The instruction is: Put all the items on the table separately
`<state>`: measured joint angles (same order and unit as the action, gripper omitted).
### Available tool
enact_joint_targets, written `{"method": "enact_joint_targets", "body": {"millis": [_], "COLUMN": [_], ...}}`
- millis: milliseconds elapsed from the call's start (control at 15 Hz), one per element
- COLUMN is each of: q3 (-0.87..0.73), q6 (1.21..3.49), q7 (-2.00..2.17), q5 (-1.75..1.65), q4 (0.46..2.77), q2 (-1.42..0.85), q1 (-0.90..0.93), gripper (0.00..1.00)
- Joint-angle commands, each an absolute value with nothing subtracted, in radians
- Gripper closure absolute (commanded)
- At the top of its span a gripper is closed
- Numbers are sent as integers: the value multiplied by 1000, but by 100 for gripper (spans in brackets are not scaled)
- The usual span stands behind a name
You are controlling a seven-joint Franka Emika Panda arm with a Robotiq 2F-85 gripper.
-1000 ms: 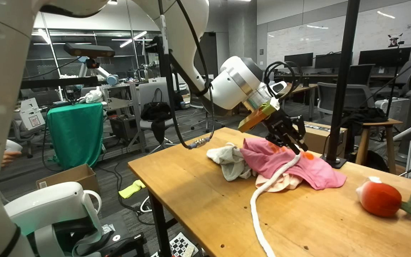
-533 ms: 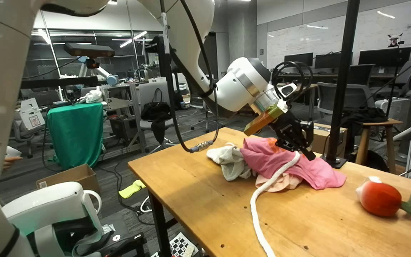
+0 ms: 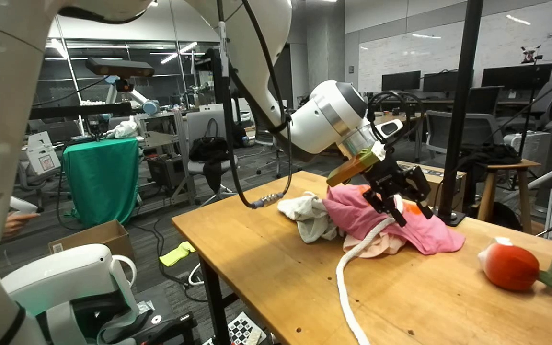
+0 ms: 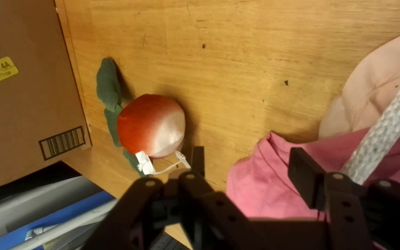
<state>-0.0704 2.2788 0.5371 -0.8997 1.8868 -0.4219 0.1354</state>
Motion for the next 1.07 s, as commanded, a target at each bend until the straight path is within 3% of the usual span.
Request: {"method": "enact_joint_targets", "body": {"millis": [0, 1000], "q3": [-54, -49], "q6": [2263, 2264], "q7": [521, 504], "q5": [-839, -728], "q4": [1863, 1848], "q2": [-428, -402], "q1": [126, 146], "gripper": [3, 0]}}
